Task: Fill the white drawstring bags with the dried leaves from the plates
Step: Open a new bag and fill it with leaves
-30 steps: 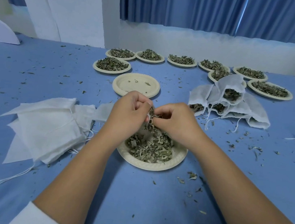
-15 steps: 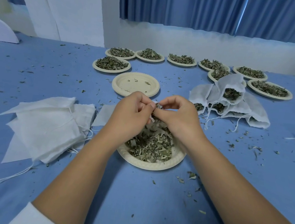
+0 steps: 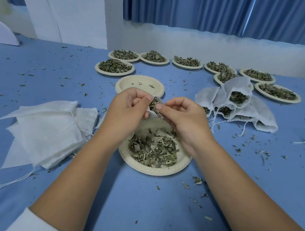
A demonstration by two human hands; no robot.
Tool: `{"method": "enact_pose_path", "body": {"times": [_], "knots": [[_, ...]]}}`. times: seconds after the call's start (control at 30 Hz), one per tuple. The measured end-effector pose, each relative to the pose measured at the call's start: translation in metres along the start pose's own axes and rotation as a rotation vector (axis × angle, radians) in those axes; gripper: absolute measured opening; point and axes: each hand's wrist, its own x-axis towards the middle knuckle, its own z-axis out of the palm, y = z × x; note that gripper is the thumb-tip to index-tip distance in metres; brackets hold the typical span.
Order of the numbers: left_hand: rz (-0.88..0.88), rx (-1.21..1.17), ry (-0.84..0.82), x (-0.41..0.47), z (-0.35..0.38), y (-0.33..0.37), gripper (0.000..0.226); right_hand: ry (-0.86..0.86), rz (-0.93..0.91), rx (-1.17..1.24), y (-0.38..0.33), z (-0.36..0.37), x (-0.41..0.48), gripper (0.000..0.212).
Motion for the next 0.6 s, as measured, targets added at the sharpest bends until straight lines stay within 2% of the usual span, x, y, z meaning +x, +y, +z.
{"method": "enact_pose_path", "body": {"times": [0.1, 0.2, 0.23, 0.33, 0.5, 0.6], "knots": [[-0.001, -0.004, -0.008, -0.001, 0.000, 0.002, 0.013, 0.017, 0.055, -0.080, 0.004, -0.001, 0.003, 0.032], [-0.009, -0.004, -0.012, -0.001, 0.001, 0.002, 0.015, -0.069, 0.164, -0.067, 0.005, -0.001, 0.005, 0.040], [-0.011, -0.006, -0.018, -0.001, 0.001, 0.002, 0.015, -0.107, 0.187, -0.055, 0.005, -0.002, 0.005, 0.037], [-0.013, 0.004, -0.045, -0.003, 0.000, 0.002, 0.015, -0.191, 0.201, -0.044, 0.007, -0.001, 0.003, 0.006], [0.038, 0.156, -0.061, -0.006, 0.002, 0.000, 0.016, -0.145, 0.158, -0.106, 0.012, 0.001, 0.001, 0.012], [0.065, 0.176, -0.149, -0.009, 0.004, 0.000, 0.013, -0.092, 0.125, -0.162, 0.012, 0.002, -0.001, 0.011]]}}
